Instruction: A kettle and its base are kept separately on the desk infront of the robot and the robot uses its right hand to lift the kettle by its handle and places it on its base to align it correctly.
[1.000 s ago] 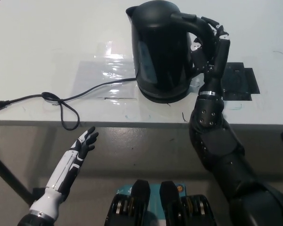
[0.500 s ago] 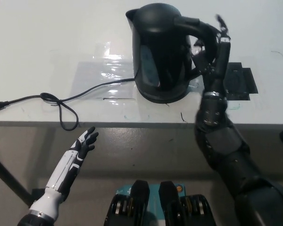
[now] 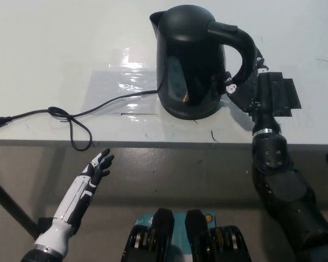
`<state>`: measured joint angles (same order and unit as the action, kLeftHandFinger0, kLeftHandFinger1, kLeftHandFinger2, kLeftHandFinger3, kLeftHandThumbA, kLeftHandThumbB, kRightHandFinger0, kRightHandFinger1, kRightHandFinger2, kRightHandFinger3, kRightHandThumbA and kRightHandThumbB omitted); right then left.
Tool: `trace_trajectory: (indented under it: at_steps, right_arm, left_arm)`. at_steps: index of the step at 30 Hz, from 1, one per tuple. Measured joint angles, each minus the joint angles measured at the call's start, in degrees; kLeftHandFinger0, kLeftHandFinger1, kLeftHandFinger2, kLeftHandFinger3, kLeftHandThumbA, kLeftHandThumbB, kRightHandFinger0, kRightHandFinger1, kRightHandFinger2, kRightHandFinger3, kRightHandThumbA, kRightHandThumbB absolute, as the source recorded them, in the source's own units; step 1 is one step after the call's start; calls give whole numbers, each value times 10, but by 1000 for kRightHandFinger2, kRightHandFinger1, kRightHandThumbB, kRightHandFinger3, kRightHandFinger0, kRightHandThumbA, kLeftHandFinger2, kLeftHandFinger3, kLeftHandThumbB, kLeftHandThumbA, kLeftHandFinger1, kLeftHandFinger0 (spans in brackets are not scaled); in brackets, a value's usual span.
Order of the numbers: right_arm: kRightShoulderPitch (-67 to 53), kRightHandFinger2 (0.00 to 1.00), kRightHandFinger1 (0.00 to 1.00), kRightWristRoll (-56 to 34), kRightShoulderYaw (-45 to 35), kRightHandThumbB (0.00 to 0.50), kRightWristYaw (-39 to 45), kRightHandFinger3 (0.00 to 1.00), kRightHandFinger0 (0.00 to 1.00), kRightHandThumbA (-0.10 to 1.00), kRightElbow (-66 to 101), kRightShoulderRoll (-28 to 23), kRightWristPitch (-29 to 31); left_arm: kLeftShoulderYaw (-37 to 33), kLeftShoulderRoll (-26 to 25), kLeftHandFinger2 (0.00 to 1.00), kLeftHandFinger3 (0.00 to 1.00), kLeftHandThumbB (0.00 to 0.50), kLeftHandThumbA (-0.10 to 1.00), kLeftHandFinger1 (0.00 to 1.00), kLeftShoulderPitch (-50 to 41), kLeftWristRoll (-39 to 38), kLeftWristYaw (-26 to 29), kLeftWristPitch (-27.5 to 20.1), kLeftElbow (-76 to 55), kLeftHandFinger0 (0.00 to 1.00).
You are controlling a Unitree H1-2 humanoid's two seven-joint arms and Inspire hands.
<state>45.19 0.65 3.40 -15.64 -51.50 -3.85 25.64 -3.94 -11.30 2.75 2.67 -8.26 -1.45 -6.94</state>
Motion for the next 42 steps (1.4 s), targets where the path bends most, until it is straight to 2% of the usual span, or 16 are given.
trace_trajectory:
  at_steps: [5, 9, 11, 20, 23, 30, 38, 42]
  right_arm:
    - [-19, 1000, 1000, -41, -4, 500, 54, 1000, 1000, 777, 93, -13, -25]
    - [-22, 1000, 1000, -84, -13, 500, 91, 1000, 1000, 878, 174, -16, -50]
    - [-25, 1000, 1000, -102, -17, 500, 105, 1000, 1000, 1000, 213, -18, -62]
    - [-42, 1000, 1000, -186, -40, 500, 148, 1000, 1000, 1000, 387, -35, -118]
    - [-46, 1000, 1000, -204, -58, 500, 157, 1000, 1000, 1000, 450, -55, -143]
    - [-90, 1000, 1000, -158, -108, 500, 142, 1000, 1000, 1000, 535, -88, -149]
    - [-206, 1000, 1000, -88, -131, 500, 133, 1000, 1000, 1000, 691, -79, -142]
    - [-328, 1000, 1000, -43, -128, 464, 137, 1000, 1000, 1000, 767, -68, -107]
  left_arm:
    - [0, 0, 1000, 1000, 157, 1000, 1000, 0, 0, 0, 0, 0, 1000]
    - [0, 0, 1000, 1000, 172, 1000, 1000, 0, 0, 0, 0, 0, 1000]
    - [0, 0, 1000, 1000, 167, 1000, 1000, 0, 0, 0, 1, 0, 1000]
    - [0, 0, 1000, 1000, 172, 1000, 1000, 0, 0, 0, 1, 0, 1000]
    - [0, -1, 1000, 1000, 171, 1000, 1000, 1, 0, 0, 1, 0, 1000]
    - [1, -1, 1000, 1000, 185, 1000, 1000, 1, 0, 0, 1, 0, 1000]
    - [1, -1, 1000, 1000, 171, 1000, 1000, 1, 0, 0, 3, 0, 1000]
    - [1, -1, 1000, 1000, 178, 1000, 1000, 0, 0, 0, 3, 0, 1000]
